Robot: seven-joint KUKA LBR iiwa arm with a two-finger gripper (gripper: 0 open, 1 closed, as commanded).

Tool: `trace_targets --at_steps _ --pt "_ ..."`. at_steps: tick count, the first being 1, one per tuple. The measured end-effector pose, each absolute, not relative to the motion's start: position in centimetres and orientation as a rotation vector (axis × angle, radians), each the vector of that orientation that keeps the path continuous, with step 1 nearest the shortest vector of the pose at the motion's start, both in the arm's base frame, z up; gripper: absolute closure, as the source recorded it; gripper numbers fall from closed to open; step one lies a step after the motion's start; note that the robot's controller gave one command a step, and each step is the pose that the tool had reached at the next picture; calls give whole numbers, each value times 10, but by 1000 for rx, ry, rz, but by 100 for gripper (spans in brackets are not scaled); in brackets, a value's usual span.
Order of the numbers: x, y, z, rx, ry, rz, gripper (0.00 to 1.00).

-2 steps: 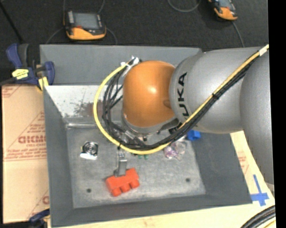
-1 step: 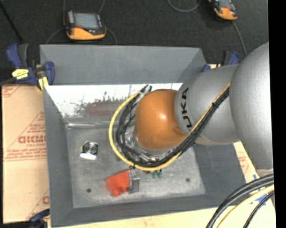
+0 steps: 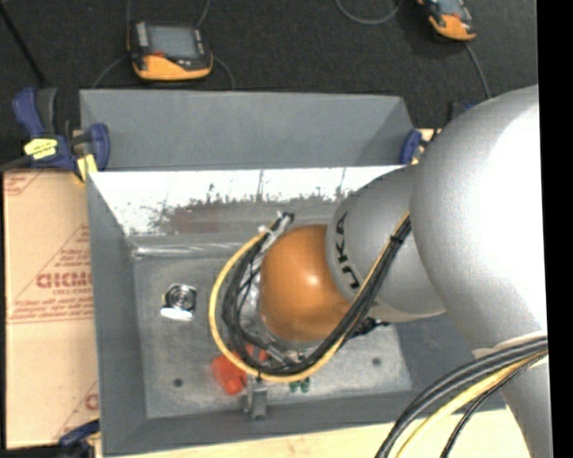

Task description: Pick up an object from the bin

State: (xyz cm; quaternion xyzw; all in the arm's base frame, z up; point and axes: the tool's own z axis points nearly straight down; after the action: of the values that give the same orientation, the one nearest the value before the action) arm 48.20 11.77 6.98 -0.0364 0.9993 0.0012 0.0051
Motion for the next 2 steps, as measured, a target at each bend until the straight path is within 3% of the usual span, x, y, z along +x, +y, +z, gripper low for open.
trace_targets --at_steps 1,2 --pt "481 118 71 -111 3135 3 100" --pt "496 112 169 -59 3130 4 100"
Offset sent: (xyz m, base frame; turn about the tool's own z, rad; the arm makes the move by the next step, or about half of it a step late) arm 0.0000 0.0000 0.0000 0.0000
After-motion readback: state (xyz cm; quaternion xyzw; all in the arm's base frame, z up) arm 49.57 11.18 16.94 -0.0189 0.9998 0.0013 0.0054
